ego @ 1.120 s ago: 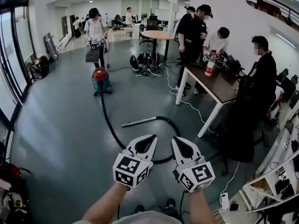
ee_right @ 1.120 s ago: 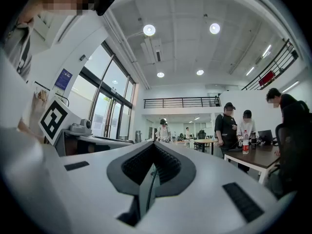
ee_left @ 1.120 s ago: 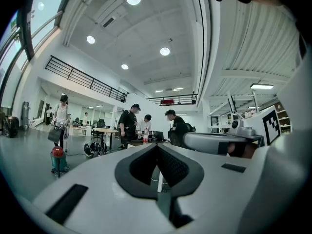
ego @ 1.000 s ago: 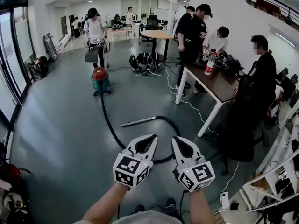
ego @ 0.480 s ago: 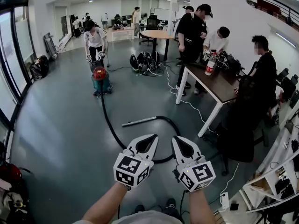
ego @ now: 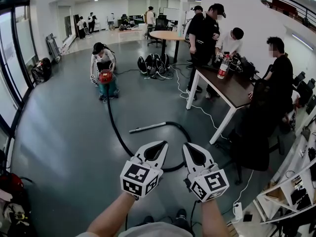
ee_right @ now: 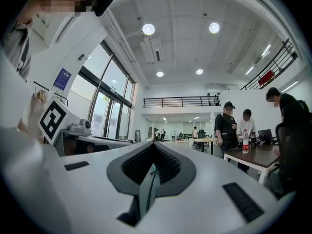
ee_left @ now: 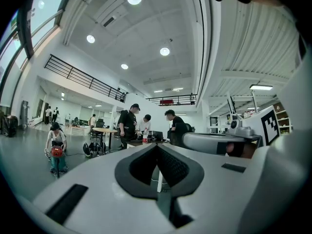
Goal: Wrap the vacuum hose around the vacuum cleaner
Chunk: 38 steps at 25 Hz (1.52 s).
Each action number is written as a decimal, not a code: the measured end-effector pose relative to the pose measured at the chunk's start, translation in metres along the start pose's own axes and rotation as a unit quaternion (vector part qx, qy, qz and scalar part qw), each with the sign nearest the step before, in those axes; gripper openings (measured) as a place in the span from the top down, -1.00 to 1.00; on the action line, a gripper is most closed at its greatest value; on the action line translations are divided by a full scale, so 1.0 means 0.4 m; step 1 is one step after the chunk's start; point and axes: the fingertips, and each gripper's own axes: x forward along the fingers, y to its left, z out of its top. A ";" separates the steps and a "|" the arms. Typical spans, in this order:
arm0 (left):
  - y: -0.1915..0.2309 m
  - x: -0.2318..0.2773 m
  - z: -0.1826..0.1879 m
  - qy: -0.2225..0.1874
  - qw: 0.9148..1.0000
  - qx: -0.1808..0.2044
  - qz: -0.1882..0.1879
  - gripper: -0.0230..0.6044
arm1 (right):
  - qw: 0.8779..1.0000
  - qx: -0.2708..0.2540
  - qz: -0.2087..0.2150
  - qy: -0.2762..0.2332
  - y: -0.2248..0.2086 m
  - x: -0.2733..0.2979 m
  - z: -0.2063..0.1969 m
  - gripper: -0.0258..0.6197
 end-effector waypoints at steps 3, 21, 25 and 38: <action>0.019 -0.008 -0.003 0.001 1.000 -0.001 -0.001 0.91 | 1.000 0.001 -0.004 0.004 0.010 0.010 -0.007 0.92; 0.135 0.065 -0.084 0.026 1.000 -0.015 -0.006 0.91 | 0.999 -0.002 -0.026 0.029 -0.054 0.100 -0.082 0.92; 0.170 0.150 -0.104 0.032 0.999 -0.013 0.000 0.91 | 0.999 0.004 -0.021 0.025 -0.134 0.157 -0.104 0.92; 0.416 0.574 -0.142 0.052 0.997 -0.005 0.058 0.91 | 0.999 0.021 0.025 0.028 -0.516 0.515 -0.197 0.92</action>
